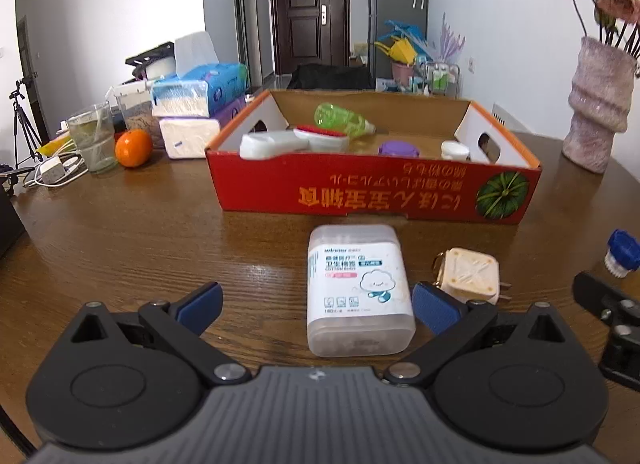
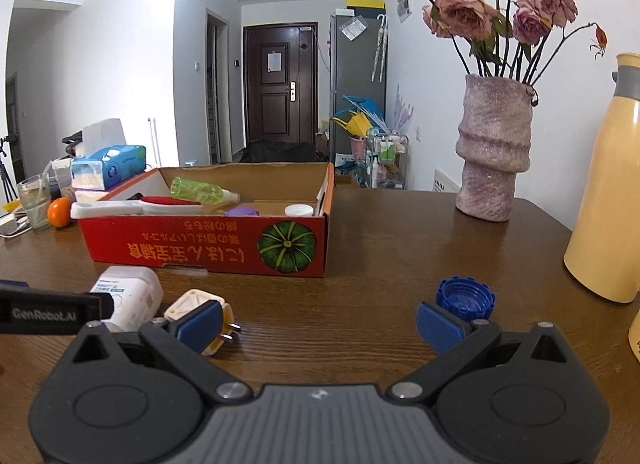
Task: Organize rigid objects
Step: 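Move the left gripper to the white pill container while the right approaches the beige plug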
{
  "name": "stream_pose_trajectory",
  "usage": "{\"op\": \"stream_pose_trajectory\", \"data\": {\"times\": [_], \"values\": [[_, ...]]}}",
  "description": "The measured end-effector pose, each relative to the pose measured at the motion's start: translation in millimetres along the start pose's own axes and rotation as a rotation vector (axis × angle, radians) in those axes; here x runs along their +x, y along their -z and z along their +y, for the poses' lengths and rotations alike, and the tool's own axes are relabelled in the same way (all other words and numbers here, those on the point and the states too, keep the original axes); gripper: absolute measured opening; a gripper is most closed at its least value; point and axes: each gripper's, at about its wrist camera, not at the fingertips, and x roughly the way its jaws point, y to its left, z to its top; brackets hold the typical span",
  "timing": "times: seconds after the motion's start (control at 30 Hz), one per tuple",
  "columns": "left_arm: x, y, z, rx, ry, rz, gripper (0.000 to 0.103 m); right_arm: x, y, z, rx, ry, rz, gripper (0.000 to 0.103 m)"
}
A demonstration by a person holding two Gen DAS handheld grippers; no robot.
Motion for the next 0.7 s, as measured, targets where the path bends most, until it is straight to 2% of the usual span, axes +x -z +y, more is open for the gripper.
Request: {"op": "stream_pose_trajectory", "data": {"times": [0.4,0.6,0.7], "values": [[22,-1,0,-0.020,0.046,0.037,0.103,11,3,-3,0.016,0.011,0.021,0.103],[34,-5,-1,-0.044,0.028,0.055,0.103,14,4,-4,0.019,0.020,0.024,0.103],[39,-6,-3,-0.043,0.012,0.037,0.103,16,5,-4,0.021,0.026,0.026,0.103]]}}
